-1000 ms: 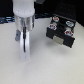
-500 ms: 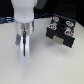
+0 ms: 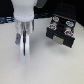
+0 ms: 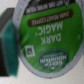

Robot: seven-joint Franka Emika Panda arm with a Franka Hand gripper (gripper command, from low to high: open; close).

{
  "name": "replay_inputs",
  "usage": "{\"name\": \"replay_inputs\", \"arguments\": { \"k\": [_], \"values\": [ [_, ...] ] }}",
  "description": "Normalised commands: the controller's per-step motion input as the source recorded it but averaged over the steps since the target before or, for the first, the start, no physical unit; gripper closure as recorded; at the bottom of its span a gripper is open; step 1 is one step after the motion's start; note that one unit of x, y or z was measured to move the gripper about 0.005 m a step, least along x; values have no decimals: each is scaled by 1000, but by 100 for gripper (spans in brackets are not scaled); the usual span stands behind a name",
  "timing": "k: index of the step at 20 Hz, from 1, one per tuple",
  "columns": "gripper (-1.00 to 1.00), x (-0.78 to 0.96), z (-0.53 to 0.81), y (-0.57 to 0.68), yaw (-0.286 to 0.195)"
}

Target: Open the kcup holder, insert the kcup into the holder, and close the kcup holder

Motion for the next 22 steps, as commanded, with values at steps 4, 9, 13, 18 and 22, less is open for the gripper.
{"name": "replay_inputs", "arguments": {
  "k": [4,9,13,18,22],
  "values": [
    [100,63,872,337,-36],
    [100,61,893,437,-9],
    [100,73,818,517,7],
    [100,66,658,645,14],
    [100,82,550,669,13]
  ]
}}
